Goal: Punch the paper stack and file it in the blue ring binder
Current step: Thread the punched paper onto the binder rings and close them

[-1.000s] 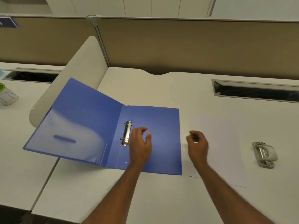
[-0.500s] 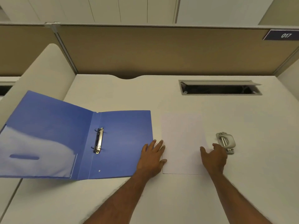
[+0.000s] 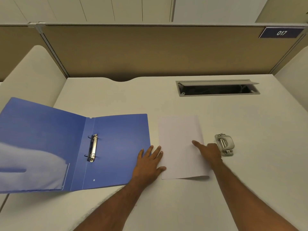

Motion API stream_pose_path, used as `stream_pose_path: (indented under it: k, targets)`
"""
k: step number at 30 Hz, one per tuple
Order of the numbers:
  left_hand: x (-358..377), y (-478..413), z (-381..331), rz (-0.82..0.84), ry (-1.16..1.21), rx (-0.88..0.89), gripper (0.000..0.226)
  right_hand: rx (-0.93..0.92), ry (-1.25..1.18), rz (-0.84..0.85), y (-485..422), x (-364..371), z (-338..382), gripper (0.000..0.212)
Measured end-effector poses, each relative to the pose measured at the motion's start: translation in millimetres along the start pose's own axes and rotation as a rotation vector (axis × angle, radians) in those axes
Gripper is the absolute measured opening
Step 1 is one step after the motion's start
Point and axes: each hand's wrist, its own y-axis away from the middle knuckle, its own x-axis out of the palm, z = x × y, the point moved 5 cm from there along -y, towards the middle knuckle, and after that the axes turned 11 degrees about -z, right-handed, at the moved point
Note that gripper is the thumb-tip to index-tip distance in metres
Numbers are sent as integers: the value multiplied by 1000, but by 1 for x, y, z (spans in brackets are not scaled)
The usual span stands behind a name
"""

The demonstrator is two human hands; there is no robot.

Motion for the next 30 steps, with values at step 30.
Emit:
stream_pose_path:
  k: [30]
  targets:
    - [-57, 28, 89, -349, 1268, -727, 19, -544, -520, 357, 80, -7, 81, 33]
